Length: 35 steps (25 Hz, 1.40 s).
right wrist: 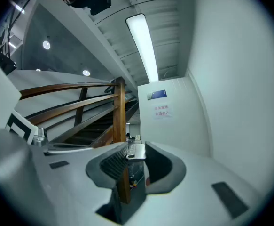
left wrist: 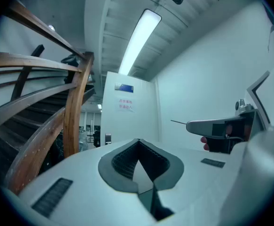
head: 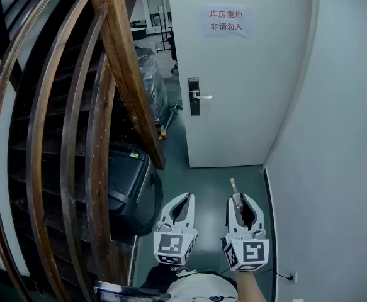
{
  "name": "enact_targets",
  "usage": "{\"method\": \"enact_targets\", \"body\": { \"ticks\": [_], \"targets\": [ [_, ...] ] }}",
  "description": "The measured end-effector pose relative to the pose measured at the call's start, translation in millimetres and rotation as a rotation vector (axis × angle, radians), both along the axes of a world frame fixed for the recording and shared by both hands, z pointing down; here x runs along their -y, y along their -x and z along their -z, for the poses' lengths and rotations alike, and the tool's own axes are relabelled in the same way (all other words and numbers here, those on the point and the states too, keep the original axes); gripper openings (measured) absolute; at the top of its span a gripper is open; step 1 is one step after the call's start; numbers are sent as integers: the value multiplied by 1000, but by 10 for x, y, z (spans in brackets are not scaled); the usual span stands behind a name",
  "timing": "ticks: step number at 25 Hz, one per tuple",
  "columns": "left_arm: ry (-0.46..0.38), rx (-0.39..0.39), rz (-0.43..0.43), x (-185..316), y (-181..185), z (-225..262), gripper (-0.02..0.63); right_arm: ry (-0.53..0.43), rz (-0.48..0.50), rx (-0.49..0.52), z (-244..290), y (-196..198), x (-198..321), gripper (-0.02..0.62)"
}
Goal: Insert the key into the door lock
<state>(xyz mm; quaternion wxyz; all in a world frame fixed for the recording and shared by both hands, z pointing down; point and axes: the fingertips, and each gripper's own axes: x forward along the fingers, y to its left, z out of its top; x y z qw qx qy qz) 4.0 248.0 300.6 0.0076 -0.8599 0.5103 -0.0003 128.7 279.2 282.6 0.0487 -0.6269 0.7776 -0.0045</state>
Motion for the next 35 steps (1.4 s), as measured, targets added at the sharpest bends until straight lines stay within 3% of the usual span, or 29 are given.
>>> {"method": "enact_targets", "body": {
  "ticks": [14, 25, 35],
  "targets": [
    [21, 0, 19, 16, -91, -107, 3, 1, 14, 15, -72, -114, 20, 117],
    [69, 13, 55, 62, -160, -376, 3, 58, 74, 47, -322, -177, 90, 117],
    [92, 9, 50, 826, 43, -505, 3, 90, 84, 50, -486, 61, 864, 117]
  ]
}}
